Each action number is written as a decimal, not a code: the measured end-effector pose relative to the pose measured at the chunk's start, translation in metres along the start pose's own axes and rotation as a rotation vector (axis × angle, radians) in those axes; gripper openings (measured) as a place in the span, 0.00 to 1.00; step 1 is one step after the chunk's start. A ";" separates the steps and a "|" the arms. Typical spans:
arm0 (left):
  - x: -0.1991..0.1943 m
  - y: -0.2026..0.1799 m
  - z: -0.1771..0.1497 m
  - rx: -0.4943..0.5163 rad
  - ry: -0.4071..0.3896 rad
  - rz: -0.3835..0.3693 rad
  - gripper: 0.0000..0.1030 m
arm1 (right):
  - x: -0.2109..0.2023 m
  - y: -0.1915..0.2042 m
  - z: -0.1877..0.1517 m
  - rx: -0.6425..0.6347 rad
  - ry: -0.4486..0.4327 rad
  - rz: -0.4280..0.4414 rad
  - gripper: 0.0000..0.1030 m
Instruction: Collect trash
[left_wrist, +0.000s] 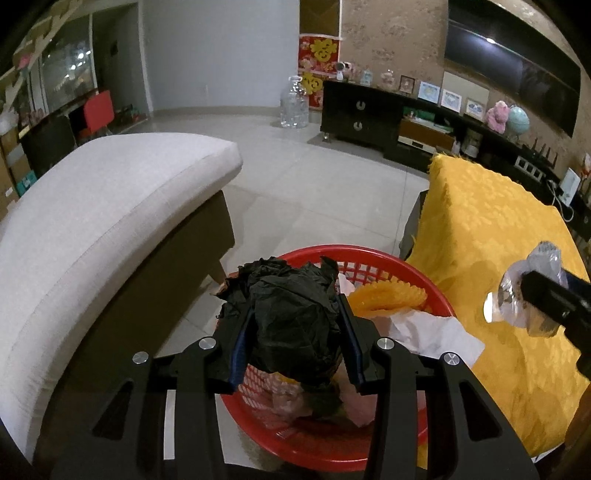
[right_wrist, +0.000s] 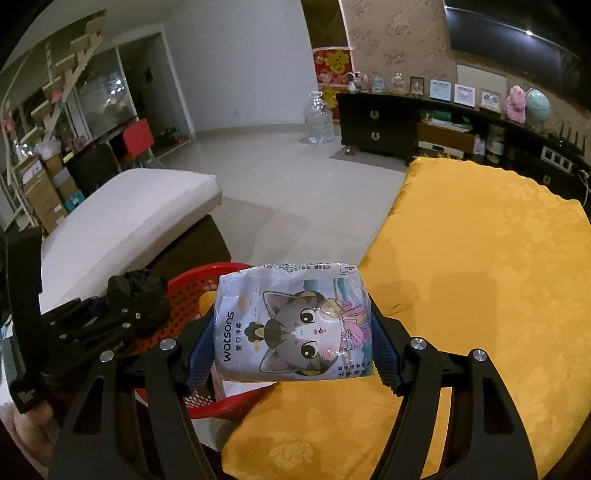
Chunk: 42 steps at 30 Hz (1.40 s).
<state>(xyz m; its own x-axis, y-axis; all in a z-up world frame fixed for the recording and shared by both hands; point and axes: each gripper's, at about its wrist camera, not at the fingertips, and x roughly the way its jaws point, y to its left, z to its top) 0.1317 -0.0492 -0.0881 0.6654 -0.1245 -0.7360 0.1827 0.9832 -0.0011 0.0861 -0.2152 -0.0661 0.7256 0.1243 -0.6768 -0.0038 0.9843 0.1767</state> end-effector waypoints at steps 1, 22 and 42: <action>0.000 0.000 -0.001 -0.003 0.000 -0.004 0.41 | 0.002 0.000 0.000 -0.001 0.004 -0.001 0.66; -0.036 0.034 0.002 -0.147 -0.146 0.053 0.79 | 0.023 0.009 0.005 -0.028 0.043 0.037 0.67; -0.048 0.059 0.003 -0.243 -0.189 0.084 0.79 | 0.048 0.036 -0.003 -0.023 0.081 0.161 0.81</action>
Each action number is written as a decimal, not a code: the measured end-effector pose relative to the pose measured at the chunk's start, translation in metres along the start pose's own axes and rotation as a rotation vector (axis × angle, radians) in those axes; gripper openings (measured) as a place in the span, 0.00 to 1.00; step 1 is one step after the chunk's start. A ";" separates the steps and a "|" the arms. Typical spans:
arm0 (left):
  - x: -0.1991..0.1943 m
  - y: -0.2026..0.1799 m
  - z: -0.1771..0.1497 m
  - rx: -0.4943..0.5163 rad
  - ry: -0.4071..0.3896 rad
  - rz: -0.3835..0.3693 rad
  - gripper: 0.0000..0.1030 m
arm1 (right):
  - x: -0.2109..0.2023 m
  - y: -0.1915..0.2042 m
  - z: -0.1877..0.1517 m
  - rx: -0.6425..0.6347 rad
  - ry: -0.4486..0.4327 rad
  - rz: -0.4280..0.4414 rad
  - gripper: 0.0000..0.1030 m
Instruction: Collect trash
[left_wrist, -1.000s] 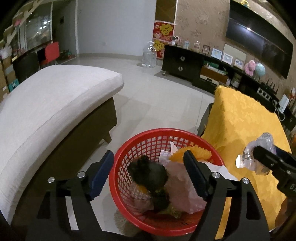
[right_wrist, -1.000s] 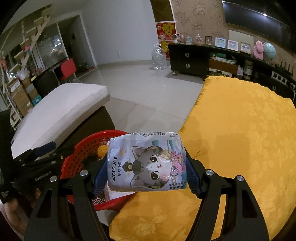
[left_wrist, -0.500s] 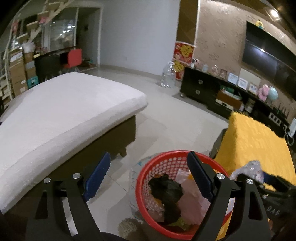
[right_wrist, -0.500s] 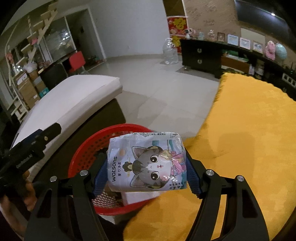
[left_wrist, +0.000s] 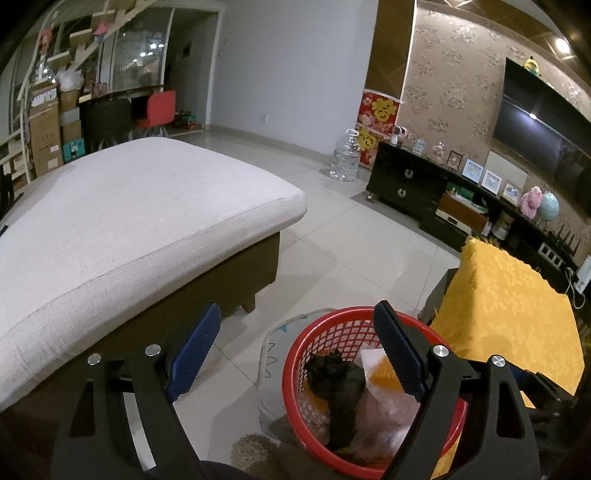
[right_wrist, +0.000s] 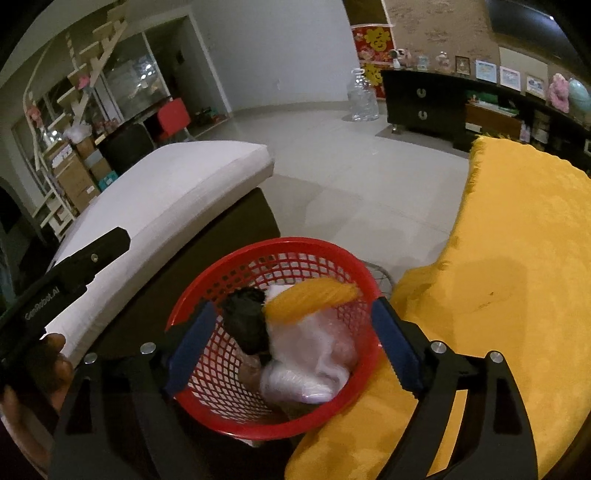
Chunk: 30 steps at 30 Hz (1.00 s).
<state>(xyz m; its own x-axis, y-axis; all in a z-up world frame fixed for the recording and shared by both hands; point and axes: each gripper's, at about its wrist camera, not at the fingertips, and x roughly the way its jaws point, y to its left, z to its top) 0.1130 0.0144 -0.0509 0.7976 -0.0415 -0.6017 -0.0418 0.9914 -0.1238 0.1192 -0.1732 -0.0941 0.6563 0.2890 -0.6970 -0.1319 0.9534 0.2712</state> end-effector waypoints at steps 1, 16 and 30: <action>0.000 0.000 0.000 0.002 0.000 0.000 0.79 | -0.003 -0.002 -0.002 0.005 -0.004 -0.002 0.82; -0.012 -0.015 -0.006 0.074 -0.006 0.009 0.84 | -0.050 -0.022 -0.023 0.021 -0.091 -0.108 0.89; -0.053 -0.024 -0.019 0.133 0.006 0.011 0.87 | -0.091 -0.018 -0.036 0.019 -0.140 -0.111 0.93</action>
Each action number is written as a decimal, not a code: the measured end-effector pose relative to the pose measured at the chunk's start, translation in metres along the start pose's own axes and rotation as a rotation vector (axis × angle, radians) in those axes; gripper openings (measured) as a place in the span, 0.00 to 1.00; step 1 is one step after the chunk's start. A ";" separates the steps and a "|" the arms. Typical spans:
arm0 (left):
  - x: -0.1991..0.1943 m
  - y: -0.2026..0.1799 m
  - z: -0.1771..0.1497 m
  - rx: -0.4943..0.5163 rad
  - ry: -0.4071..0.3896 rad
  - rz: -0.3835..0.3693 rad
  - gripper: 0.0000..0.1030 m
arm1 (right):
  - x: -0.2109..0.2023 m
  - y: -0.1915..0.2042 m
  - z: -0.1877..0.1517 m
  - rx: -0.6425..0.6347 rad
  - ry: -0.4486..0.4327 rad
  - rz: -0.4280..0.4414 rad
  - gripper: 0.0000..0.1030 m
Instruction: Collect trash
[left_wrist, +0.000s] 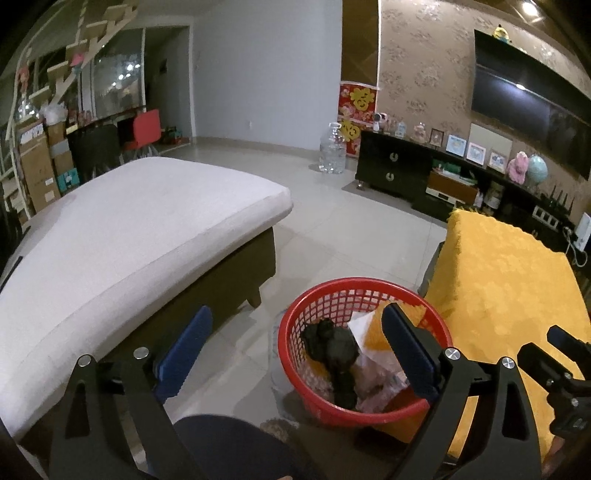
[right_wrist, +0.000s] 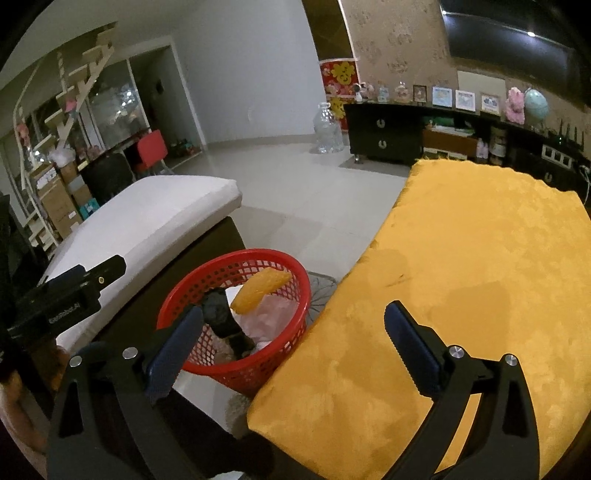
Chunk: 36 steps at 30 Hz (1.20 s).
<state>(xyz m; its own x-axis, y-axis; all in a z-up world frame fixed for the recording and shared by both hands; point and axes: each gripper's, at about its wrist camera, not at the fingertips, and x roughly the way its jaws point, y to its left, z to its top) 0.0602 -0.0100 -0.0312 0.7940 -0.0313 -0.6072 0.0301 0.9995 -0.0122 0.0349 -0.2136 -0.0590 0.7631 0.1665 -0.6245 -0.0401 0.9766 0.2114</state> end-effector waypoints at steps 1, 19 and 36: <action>-0.003 0.000 0.000 0.001 -0.001 0.002 0.87 | -0.003 0.002 -0.001 -0.008 -0.006 -0.002 0.93; -0.036 -0.011 -0.011 0.058 -0.030 0.003 0.88 | -0.034 0.038 -0.003 -0.110 -0.101 -0.025 0.93; -0.039 -0.013 -0.016 0.068 -0.032 0.008 0.88 | -0.034 0.037 -0.005 -0.073 -0.101 -0.018 0.93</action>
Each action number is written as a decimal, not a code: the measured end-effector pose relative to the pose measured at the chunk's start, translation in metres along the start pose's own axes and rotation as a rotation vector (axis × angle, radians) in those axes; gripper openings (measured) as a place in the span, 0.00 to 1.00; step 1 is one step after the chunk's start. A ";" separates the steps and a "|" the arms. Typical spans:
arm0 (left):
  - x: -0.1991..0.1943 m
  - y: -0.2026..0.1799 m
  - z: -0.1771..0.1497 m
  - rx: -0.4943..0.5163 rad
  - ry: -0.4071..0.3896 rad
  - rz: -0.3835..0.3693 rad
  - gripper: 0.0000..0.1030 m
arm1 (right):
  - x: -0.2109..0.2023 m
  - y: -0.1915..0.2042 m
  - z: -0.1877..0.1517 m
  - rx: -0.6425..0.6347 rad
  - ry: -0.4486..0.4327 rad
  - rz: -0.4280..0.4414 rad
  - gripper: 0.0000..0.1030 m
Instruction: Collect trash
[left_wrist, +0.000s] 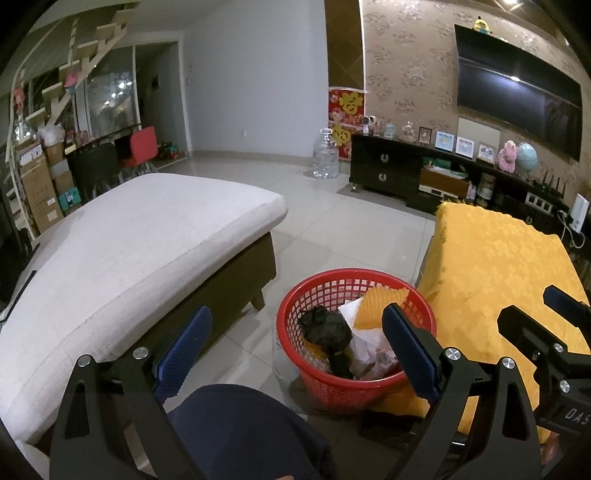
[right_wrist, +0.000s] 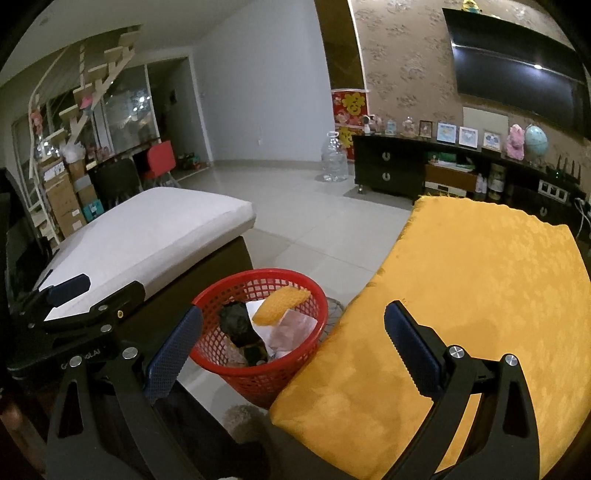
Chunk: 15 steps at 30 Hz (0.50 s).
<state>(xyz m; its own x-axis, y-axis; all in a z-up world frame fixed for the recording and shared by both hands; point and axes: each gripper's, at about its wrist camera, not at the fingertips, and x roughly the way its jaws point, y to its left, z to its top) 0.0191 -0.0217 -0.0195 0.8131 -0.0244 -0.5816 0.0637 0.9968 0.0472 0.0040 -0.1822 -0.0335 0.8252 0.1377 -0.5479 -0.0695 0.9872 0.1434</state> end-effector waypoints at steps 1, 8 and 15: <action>0.000 0.000 0.000 0.000 0.003 0.000 0.88 | 0.000 0.000 0.000 0.001 0.000 0.001 0.93; 0.004 -0.001 0.000 -0.002 0.010 -0.008 0.88 | 0.000 0.000 0.000 0.002 0.000 0.002 0.93; 0.004 0.000 0.000 0.001 0.008 -0.008 0.88 | 0.000 0.000 0.000 0.002 0.000 0.001 0.93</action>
<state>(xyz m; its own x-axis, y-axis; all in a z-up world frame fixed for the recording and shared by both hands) 0.0220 -0.0213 -0.0220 0.8081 -0.0321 -0.5881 0.0712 0.9965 0.0434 0.0039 -0.1823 -0.0333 0.8252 0.1388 -0.5476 -0.0694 0.9869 0.1455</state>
